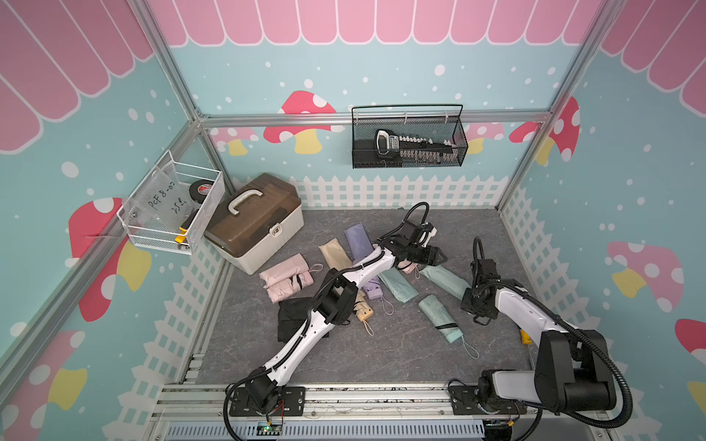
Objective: Take umbrellas out of sleeves
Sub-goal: Take out the umbrella from the umbrella sleeve.
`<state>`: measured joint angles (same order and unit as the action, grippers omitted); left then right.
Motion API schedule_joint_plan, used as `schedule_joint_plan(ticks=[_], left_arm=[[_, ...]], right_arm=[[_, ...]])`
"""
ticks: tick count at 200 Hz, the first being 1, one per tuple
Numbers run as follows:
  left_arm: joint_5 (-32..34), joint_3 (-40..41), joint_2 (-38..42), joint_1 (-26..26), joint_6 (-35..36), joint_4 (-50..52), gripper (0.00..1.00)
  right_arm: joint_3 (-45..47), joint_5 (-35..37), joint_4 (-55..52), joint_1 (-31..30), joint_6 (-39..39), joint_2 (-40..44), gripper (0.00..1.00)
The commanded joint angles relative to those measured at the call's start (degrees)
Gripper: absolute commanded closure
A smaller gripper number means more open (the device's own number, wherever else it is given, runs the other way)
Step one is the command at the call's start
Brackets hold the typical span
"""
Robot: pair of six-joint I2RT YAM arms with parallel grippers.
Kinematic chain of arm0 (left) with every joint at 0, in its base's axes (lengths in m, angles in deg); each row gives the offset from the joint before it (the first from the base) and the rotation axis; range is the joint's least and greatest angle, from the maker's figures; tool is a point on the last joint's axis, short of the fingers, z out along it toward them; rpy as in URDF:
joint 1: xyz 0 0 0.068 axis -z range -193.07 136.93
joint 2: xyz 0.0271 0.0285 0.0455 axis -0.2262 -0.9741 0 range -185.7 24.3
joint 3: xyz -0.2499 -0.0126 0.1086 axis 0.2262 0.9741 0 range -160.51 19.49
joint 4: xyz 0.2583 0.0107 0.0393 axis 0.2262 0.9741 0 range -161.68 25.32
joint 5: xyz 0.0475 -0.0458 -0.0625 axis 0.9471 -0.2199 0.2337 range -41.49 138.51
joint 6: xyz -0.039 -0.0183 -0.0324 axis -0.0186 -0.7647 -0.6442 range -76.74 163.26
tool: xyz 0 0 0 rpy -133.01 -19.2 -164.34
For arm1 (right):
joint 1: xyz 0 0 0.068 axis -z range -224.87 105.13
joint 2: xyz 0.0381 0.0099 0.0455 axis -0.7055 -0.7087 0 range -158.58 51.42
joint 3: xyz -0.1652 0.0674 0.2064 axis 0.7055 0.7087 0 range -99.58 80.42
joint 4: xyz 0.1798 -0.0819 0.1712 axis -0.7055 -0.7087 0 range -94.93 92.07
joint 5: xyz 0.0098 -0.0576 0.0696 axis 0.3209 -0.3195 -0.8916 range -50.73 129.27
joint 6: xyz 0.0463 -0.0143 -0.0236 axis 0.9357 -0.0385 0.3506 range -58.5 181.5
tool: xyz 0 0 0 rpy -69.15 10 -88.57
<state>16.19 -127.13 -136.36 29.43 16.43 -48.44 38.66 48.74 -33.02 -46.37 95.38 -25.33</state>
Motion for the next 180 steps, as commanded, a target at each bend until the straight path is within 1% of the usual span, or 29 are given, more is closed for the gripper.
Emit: schedule_joint_plan(ticks=[1, 14, 29, 37, 61, 86, 101, 113, 126, 153, 165, 180], left_arm=[[-2.01, -1.61, -2.6, 0.48, -1.45, -1.09, 0.37], [-3.35, -1.48, -2.9, 0.47, -2.03, -1.28, 0.43], [-4.67, -1.11, -2.91, 0.48, -2.84, -2.09, 0.55], [-5.28, -0.8, -2.82, 0.48, -3.29, -2.56, 0.64], [-5.74, 0.28, -1.71, 0.22, -4.09, -3.91, 1.0], [-5.62, 0.9, 0.08, -0.35, -4.49, -5.23, 1.0], [-5.37, 1.12, 1.92, -0.66, -2.24, -5.04, 1.0], [-5.33, 1.57, 4.28, -0.69, 4.49, -3.06, 1.0], [-3.12, 2.49, 7.21, -0.51, 13.26, 0.45, 1.0], [0.21, -0.13, 9.31, 0.18, 30.81, 11.06, 1.0], [4.42, 0.2, 10.22, 1.56, 41.17, 16.55, 1.0], [11.85, 5.66, 12.7, 4.27, 55.39, 18.5, 1.0]], right_arm=[[0.22, 0.17, -0.04, 0.17, -0.31, 0.47, 1.0], [0.3, 0.17, -0.06, 0.18, -0.31, 0.55, 1.0], [0.47, 0.16, 0.02, 0.18, -0.31, 0.65, 1.0], [0.49, 0.3, 0.02, 0.18, -0.31, 0.69, 1.0], [0.64, 0.18, 0.2, 0.13, -0.31, 0.79, 1.0], [0.85, 0.25, 0.29, 0.16, -0.31, 0.9, 1.0], [0.96, 1.37, -0.08, 0.13, -0.18, 1.15, 1.0], [0.82, 3.72, -0.94, 0.18, 0.78, 1.57, 1.0], [0.35, 6.78, -2.46, 0.18, 2.66, 1.91, 1.0], [-0.26, 6.39, -2.75, 0.18, 2.5, 2.42, 1.0], [-0.43, 5.53, -2.53, 0.18, 2.4, 2.57, 1.0], [-0.63, 4.49, -2.2, 0.17, 2.34, 2.53, 1.0]])
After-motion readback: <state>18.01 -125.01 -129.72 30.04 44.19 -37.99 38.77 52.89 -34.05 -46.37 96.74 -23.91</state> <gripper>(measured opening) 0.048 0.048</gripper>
